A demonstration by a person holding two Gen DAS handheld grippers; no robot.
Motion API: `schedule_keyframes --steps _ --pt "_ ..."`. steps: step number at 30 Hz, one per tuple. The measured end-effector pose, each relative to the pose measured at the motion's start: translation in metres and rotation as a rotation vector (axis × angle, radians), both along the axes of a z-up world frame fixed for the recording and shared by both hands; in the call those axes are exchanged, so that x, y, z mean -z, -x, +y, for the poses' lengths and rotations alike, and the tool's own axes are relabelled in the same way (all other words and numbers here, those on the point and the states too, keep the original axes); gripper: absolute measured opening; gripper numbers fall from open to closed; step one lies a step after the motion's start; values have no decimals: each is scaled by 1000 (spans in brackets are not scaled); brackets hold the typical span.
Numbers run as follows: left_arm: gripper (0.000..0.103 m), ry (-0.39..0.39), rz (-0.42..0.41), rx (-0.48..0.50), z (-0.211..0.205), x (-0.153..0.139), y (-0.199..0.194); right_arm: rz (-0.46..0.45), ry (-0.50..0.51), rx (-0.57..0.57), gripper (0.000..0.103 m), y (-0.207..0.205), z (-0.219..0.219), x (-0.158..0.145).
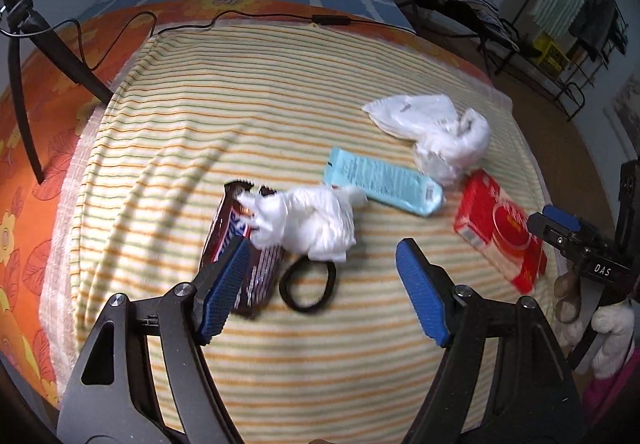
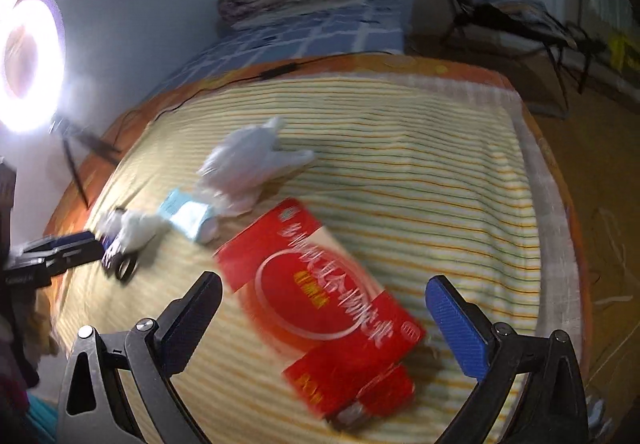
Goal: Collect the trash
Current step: 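Move both tools back over the bed toward the tissue and red box, then grasp the white tissue with the left tool while the right tool grasps the red box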
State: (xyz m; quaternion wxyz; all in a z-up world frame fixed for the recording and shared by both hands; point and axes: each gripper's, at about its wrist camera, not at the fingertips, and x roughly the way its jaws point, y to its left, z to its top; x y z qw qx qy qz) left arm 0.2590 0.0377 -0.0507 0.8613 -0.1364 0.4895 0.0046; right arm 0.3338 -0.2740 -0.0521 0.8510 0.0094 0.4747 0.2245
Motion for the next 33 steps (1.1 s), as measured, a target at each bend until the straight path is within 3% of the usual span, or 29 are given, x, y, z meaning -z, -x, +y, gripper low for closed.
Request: schedule_keyframes --steps 7,11,13,17,24,33 --pt "72 -25 17 -10 0 14 -21 69 -43 8 103 -17 -1 13" --pt "57 -60 36 -12 0 22 -26 136 -35 -70 103 -11 11 21" --pt "47 -64 42 -18 2 24 -28 132 -4 -124 103 -2 20 20" --pt "38 -57 36 -14 4 25 -29 84 109 -215 103 18 39 18" --pt "34 -65 13 -12 4 16 -26 24 262 -246 103 32 59 32" --pt "34 -40 -35 -17 9 -9 -11 49 195 -173 95 21 59 31"
